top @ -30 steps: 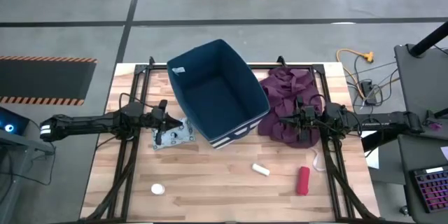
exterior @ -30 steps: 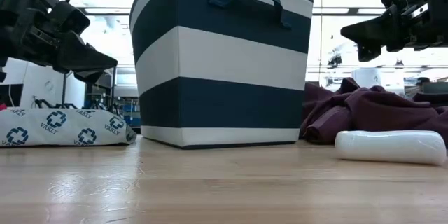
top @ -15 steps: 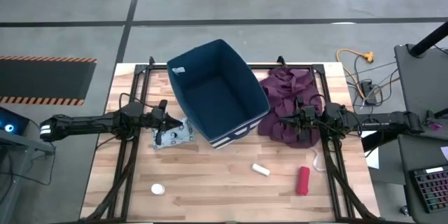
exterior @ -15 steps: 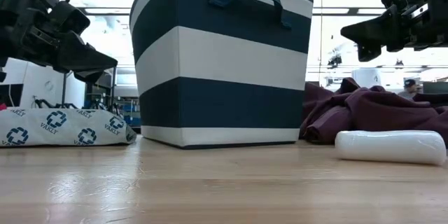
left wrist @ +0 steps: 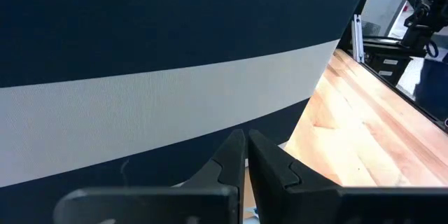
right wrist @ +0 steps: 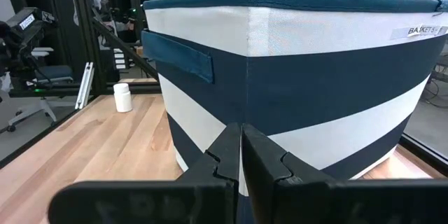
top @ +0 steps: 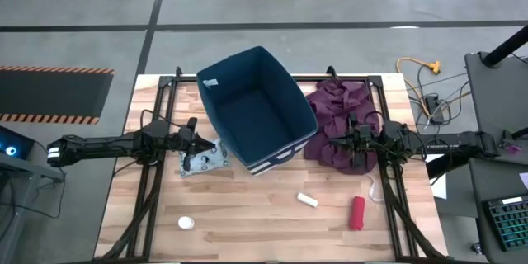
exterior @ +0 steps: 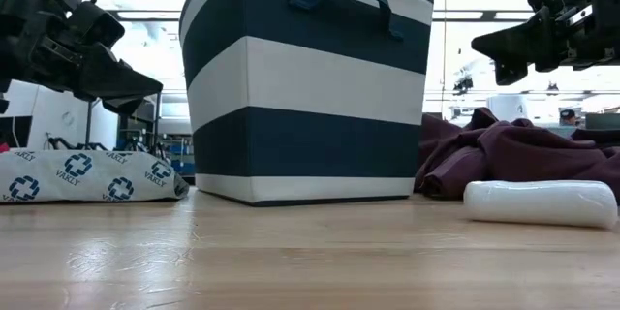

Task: Pick & place medical supplies in basket/bin

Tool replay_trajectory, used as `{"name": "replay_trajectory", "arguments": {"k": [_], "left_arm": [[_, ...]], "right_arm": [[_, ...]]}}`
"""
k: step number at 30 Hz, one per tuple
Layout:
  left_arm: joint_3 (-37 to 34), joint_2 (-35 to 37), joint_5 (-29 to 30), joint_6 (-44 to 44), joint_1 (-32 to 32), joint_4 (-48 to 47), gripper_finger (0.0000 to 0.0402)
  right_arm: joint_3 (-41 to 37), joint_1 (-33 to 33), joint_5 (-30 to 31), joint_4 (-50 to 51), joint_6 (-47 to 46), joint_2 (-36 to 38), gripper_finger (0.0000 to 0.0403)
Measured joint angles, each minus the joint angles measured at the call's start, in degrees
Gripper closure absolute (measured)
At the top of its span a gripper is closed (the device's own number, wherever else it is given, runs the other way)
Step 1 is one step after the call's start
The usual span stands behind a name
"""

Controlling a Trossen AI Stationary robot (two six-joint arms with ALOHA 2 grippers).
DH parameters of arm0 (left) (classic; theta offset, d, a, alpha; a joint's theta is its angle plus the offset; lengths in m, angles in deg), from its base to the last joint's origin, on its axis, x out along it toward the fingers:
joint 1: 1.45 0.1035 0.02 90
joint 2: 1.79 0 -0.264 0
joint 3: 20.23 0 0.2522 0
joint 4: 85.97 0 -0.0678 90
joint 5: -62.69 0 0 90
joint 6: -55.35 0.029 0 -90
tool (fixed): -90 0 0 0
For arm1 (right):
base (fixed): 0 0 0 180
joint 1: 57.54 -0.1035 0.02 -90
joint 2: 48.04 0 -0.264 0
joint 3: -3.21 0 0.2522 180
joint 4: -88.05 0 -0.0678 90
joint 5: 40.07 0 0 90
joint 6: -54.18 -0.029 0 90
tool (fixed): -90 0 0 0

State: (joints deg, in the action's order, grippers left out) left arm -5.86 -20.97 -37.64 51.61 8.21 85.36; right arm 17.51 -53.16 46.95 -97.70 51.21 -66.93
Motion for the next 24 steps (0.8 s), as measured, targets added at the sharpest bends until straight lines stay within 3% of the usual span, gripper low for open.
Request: {"name": "replay_trajectory", "arguments": {"k": [12,24], "left_arm": [[0.0,0.0,0.0,0.0,0.0,0.0,0.0400],[0.0,0.0,0.0,0.0,0.0,0.0,0.0400]], "right_arm": [[0.0,0.0,0.1,-0.9,0.6,0.0,0.0394],[0.0,0.0,0.2,-0.8,-17.0,0.0,0.0394]]}}
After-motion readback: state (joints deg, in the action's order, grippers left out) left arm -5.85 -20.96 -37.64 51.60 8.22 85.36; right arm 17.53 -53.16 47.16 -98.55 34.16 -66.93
